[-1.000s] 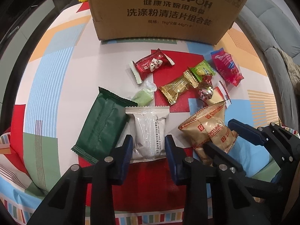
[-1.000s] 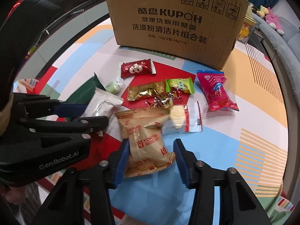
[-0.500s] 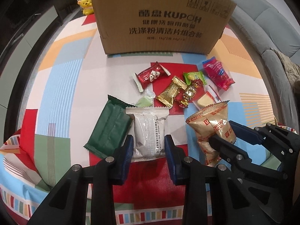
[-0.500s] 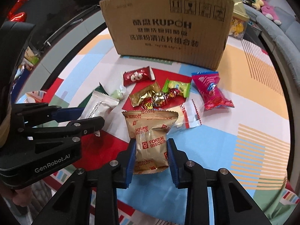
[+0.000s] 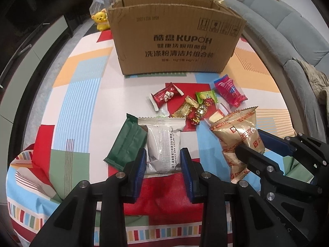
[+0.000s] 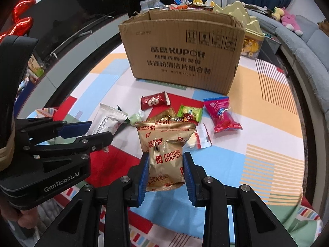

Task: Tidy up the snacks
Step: 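Lift and carry both held packets over the open cardboard box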

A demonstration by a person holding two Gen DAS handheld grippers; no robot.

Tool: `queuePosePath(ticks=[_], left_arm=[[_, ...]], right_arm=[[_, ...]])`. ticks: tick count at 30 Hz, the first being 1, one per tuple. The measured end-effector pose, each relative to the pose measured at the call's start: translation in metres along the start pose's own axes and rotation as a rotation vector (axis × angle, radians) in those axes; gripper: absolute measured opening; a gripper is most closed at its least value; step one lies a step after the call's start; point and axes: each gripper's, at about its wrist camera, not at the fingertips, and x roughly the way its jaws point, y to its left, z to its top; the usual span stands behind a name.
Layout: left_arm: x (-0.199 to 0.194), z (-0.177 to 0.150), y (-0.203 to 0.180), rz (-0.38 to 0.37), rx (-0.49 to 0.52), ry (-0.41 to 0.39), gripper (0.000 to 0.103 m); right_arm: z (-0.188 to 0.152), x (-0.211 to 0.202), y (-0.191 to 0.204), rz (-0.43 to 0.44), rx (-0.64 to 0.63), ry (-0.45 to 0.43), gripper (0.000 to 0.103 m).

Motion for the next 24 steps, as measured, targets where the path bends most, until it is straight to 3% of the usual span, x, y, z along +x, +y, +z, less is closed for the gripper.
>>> queuePosePath(ticks=[24], left_arm=[[-0.043, 0.032, 0.006, 0.018, -0.021, -0.097, 0.033]], right_arm=[[0.042, -0.045, -0.006, 0.007, 0.072, -0.096, 0.033]])
